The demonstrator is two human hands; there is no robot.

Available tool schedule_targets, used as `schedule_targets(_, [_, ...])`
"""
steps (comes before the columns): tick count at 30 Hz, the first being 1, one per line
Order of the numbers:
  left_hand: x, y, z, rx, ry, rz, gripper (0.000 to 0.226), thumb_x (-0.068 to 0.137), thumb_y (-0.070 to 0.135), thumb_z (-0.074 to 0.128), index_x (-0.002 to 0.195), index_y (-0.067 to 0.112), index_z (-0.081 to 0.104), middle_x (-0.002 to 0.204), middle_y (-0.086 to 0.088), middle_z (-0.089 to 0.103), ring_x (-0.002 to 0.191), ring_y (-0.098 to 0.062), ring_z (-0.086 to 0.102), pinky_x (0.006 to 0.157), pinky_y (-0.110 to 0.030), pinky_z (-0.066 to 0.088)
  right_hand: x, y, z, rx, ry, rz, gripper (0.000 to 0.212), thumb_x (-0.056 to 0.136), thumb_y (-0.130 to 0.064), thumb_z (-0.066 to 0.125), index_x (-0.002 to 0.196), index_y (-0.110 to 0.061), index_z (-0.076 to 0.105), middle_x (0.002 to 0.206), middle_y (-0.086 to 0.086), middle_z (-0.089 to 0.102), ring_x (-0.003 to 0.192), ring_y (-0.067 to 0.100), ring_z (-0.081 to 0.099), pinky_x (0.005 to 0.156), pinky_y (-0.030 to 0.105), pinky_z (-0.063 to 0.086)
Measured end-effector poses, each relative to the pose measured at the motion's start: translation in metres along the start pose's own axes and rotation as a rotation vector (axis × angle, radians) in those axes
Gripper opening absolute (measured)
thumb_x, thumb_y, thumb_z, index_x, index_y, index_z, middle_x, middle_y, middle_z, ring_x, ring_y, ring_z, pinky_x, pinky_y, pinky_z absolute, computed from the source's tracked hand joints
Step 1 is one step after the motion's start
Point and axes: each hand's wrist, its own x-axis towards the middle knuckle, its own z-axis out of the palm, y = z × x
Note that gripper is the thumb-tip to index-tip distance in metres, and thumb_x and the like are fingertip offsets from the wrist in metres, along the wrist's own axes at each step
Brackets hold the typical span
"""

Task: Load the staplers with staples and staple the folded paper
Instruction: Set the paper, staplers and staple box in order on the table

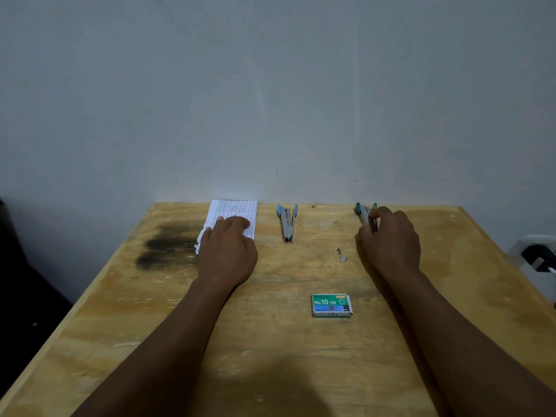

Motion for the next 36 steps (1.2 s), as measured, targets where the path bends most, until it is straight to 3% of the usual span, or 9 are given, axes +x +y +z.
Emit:
schedule_targets(3, [-0.001,0.002,-0.002,-0.002,0.007,0.014,0.037,0.092,0.014,0.05,0.126,0.017,0.064,0.13,0.0,0.067,0.137,-0.03,0.049,0.117,-0.048,0.03,-0.001,0.001,-0.001,0.033,-0.015,0.01,0.038,0.091,-0.028,0.061,0.126,-0.014,0.061,0.11,0.015,0.06,0.092,0.028,0.055,0.069,0.031,0.039])
schedule_targets(8, [-0.002,0.001,-0.005,0.019,0.024,0.058,0.036,0.087,0.011,0.052,0.12,0.013,0.066,0.117,-0.003,0.069,0.124,-0.034,0.056,0.107,-0.049,0.042,-0.004,0.002,-0.001,0.061,-0.015,-0.013,0.046,0.089,-0.033,0.062,0.132,-0.016,0.054,0.118,0.014,0.054,0.109,0.03,0.052,0.078,0.037,0.047])
schedule_targets(14, [-0.008,0.004,-0.012,-0.007,0.087,0.119,0.035,0.082,0.017,0.05,0.108,0.011,0.072,0.102,-0.004,0.074,0.096,-0.026,0.067,0.085,-0.043,0.054,-0.009,0.004,-0.002,0.02,-0.008,-0.079,0.033,0.092,-0.021,0.062,0.124,-0.017,0.061,0.118,0.015,0.057,0.105,0.028,0.053,0.079,0.038,0.05])
schedule_targets(22, [-0.007,0.002,-0.009,-0.042,0.074,0.085,0.032,0.086,0.015,0.056,0.115,0.013,0.071,0.112,-0.004,0.073,0.103,-0.024,0.067,0.089,-0.04,0.055,-0.008,0.002,0.0,0.032,0.016,-0.046,0.03,0.092,-0.017,0.062,0.121,-0.015,0.062,0.112,0.015,0.061,0.096,0.028,0.056,0.071,0.031,0.042])
schedule_targets(29, [-0.008,0.004,-0.01,-0.047,0.097,0.135,0.031,0.085,0.008,0.059,0.114,0.007,0.069,0.106,-0.008,0.071,0.101,-0.028,0.065,0.089,-0.042,0.054,-0.008,0.003,-0.002,0.069,-0.001,-0.008,0.045,0.091,-0.027,0.062,0.133,-0.016,0.054,0.125,0.015,0.055,0.115,0.029,0.049,0.083,0.038,0.048])
schedule_targets(33, [-0.008,0.002,-0.008,-0.034,0.06,0.147,0.039,0.087,0.012,0.058,0.124,0.008,0.066,0.122,-0.011,0.068,0.124,-0.035,0.059,0.104,-0.052,0.048,-0.007,0.002,-0.004,0.096,-0.015,-0.001,0.045,0.091,-0.03,0.062,0.132,-0.016,0.054,0.123,0.014,0.056,0.114,0.028,0.05,0.08,0.033,0.044])
schedule_targets(36, [-0.008,0.0,-0.006,-0.025,0.046,0.155,0.041,0.087,0.016,0.056,0.126,0.008,0.064,0.123,-0.011,0.068,0.125,-0.036,0.058,0.103,-0.053,0.049,-0.007,0.002,-0.004,0.133,-0.008,0.005,0.042,0.09,-0.028,0.061,0.129,-0.015,0.056,0.12,0.014,0.058,0.111,0.027,0.052,0.078,0.034,0.045])
